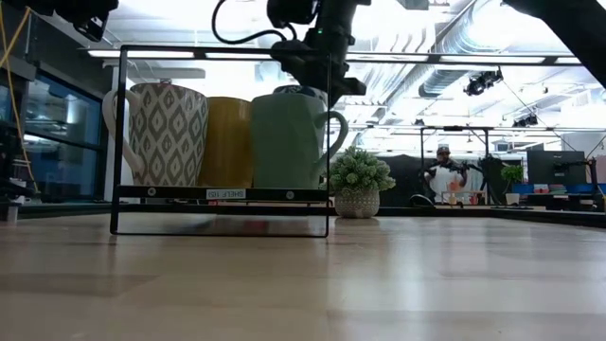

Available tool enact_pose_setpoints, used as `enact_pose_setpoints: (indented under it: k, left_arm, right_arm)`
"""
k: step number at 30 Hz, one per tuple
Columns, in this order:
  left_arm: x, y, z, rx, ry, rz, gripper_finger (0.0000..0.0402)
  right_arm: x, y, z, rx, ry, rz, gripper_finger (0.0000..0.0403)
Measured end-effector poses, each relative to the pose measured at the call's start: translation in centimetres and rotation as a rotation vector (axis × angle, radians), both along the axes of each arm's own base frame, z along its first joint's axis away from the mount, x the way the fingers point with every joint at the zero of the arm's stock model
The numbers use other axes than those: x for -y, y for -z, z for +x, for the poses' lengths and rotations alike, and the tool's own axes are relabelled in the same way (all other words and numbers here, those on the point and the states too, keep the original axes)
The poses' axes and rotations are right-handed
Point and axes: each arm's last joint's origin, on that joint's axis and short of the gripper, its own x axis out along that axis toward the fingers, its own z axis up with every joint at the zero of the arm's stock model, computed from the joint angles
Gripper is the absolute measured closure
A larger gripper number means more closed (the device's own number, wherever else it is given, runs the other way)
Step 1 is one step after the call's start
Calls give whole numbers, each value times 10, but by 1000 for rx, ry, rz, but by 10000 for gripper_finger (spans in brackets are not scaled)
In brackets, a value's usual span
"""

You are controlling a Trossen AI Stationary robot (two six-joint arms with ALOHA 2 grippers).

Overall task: Place coffee mugs
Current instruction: Put the blue patterned mug on the shelf

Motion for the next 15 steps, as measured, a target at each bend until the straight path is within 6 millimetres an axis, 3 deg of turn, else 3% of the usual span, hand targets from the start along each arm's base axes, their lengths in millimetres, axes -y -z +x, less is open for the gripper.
enact_pose_setpoints:
  k: [15]
  left_arm:
    - [0,0,0,0,0,0,323]
  right_arm:
    - [-6,0,3,14,-4,-8,403]
